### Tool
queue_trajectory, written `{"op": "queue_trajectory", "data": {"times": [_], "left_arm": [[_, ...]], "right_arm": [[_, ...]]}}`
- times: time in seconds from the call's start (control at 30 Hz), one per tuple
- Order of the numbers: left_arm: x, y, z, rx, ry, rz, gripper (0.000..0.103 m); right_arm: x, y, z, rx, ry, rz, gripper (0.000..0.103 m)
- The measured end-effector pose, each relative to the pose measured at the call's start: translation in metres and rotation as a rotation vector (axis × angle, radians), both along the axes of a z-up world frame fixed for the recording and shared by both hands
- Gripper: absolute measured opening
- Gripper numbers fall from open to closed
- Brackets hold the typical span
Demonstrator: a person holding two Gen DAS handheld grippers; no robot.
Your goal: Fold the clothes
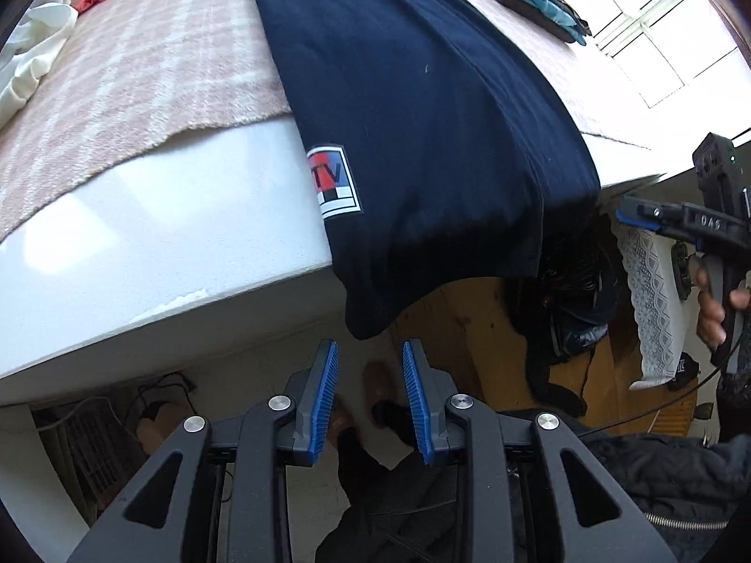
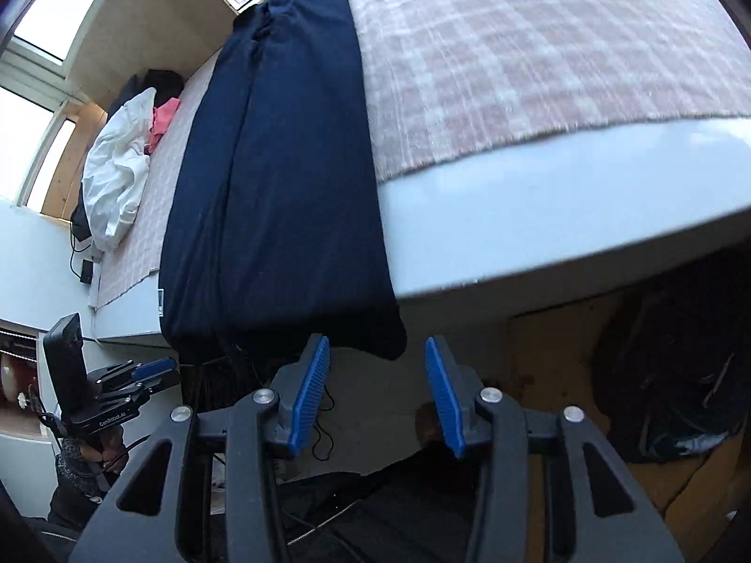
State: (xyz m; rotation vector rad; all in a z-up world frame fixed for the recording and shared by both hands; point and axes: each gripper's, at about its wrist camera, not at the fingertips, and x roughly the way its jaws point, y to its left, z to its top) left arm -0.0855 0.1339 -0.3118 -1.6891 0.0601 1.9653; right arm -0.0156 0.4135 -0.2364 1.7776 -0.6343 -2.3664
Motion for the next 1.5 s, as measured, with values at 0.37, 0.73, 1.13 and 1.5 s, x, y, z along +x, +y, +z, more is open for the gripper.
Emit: {"op": "queue_trajectory", "data": {"times": [0.37,0.73,1.13,1.5], "left_arm": [[-0.026,0.007,-0.012,-0.003,-0.011,0.007,0.034],[-0.028,0.016,-0.006,-0.004,0.020,-0.003,0.034],[-0.012,-0.002,0.028,0.053,0.101,0.017,0.003],[-0.015,-0.019,0.003,0.016,0.063,0.007,0.028]], "right_arm": [[-0.013,0.000,-0.052,-0.034,-0.058,0.091,0.043],[-0.023,-0.025,-0.060,0.002,-0.033,0.233,0.042],[0.000,-0.007,-0.014,-0.127,-0.012,0.256,0.006],[-0.002,-0.019,-0.052,-0.010,-0.087,0.293,0.033]]}}
